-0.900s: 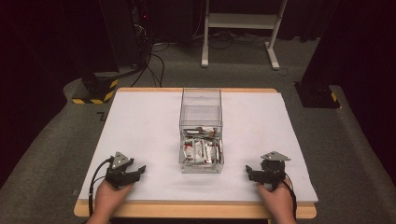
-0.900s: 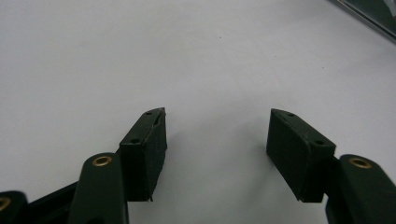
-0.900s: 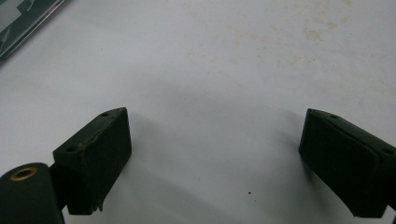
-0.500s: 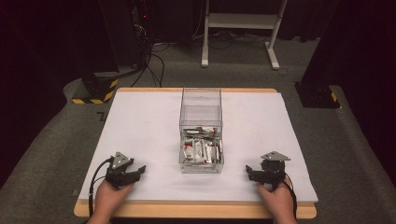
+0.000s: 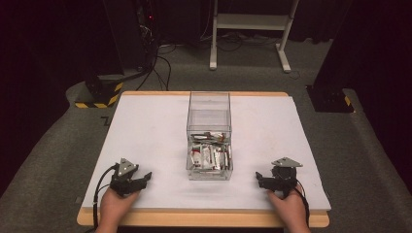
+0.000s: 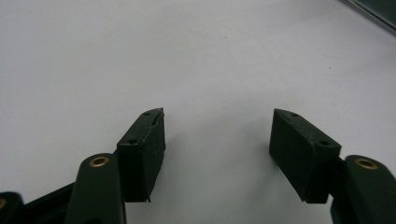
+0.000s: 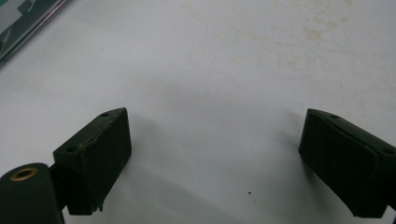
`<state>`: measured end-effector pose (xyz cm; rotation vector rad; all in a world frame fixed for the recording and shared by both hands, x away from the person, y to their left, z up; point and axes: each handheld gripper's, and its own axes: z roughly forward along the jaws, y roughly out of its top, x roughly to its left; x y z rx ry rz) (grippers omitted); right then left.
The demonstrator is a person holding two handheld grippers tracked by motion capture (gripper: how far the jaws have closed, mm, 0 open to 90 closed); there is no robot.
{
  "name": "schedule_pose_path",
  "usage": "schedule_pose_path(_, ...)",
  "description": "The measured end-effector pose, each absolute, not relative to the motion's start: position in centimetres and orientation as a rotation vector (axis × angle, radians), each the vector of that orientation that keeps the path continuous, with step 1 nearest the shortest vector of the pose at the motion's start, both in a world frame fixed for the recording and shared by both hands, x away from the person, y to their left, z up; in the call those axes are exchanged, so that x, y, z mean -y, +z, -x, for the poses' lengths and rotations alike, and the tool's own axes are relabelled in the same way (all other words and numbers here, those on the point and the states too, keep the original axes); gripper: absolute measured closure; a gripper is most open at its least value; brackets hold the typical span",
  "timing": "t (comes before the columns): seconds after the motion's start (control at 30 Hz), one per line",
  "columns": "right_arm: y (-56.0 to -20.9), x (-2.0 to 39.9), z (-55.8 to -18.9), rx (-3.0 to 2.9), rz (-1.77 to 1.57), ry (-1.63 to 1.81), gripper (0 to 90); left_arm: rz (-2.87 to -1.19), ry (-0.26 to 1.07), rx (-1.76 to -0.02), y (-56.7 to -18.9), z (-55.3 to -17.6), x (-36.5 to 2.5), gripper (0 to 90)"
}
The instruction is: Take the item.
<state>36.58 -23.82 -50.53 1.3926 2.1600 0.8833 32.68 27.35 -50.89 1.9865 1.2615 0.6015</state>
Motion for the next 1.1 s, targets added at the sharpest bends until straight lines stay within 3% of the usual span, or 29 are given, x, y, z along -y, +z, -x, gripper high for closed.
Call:
schedule_pose_path(0.3, -50.5, 23.8, -36.6, -2.16, -1.392, 0.881, 9.0, -1.983, 0.592, -1.273, -50.9, -32.8, -27.4, 33.8)
schedule_pose_path(1.1, -50.5, 23.8, -36.6, -2.16, -1.393, 0.883, 9.1, -1.902, 0.563, -1.247, -49.7, -31.9, -26.6, 39.0)
